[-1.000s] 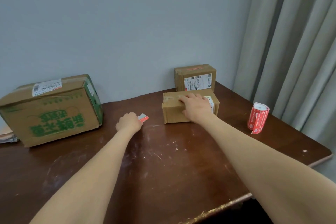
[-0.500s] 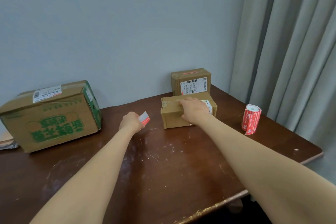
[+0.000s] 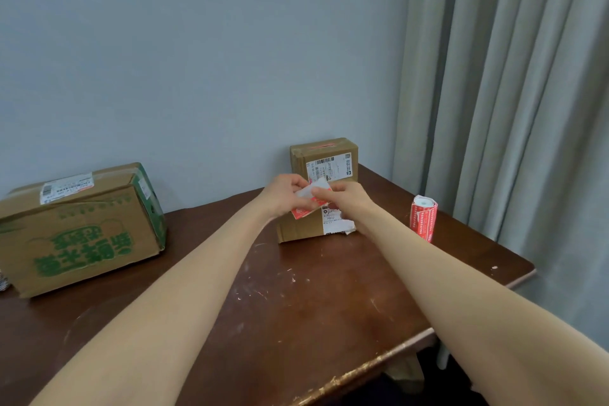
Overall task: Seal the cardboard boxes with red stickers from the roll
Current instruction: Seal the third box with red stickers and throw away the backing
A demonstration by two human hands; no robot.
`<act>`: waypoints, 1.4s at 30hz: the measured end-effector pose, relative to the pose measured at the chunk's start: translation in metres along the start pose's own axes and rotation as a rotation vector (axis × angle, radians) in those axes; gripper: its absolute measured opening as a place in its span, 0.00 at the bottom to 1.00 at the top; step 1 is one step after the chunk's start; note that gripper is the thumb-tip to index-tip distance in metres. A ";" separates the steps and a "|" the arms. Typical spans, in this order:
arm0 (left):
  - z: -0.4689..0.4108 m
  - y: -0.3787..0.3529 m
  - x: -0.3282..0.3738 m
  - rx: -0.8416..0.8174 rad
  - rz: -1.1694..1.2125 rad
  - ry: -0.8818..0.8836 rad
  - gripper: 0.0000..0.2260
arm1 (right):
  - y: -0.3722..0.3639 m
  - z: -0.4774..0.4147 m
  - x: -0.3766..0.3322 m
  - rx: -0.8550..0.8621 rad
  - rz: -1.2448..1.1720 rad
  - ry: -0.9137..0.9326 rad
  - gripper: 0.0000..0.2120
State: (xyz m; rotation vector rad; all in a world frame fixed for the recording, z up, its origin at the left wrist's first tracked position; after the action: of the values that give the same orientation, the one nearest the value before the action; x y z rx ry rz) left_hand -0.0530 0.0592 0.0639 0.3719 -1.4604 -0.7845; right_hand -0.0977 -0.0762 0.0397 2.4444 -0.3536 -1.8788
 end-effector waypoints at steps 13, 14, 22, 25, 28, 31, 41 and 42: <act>-0.006 -0.016 -0.019 -0.087 0.466 0.135 0.08 | 0.036 0.005 0.027 0.198 -0.302 -0.135 0.03; -0.007 -0.017 -0.020 -0.099 0.491 0.140 0.08 | 0.037 0.004 0.027 0.206 -0.297 -0.131 0.04; -0.007 -0.019 -0.022 -0.099 0.626 0.205 0.05 | 0.032 -0.002 0.032 0.217 -0.299 -0.136 0.03; -0.007 -0.019 -0.023 -0.079 0.649 0.210 0.04 | 0.032 -0.001 0.032 0.233 -0.221 -0.127 0.06; -0.008 -0.017 -0.023 -0.055 0.675 0.214 0.05 | 0.037 -0.005 0.031 0.262 0.002 -0.069 0.20; -0.008 -0.016 -0.022 -0.089 0.657 0.208 0.09 | 0.039 -0.006 0.025 0.283 0.096 -0.003 0.28; -0.004 -0.014 -0.011 -0.074 0.387 0.096 0.05 | 0.017 -0.009 0.003 -0.062 0.260 0.086 0.09; -0.003 -0.013 -0.013 -0.077 0.395 0.103 0.06 | 0.017 -0.008 0.003 -0.036 0.198 0.068 0.08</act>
State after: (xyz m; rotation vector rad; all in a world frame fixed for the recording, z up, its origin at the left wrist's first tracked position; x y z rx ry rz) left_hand -0.0521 0.0573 0.0452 0.0586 -1.3462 -0.4933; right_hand -0.0921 -0.0940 0.0412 2.3455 -0.5313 -1.7045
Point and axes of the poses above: each hand's wrist, its own z-axis away from the middle knuckle, its own y-axis out of the back of the hand, x = y × z, the point moved 5 cm from there along -z, towards the middle knuckle, and after that the axes turned 15 degrees about y, right-handed, at the moved point
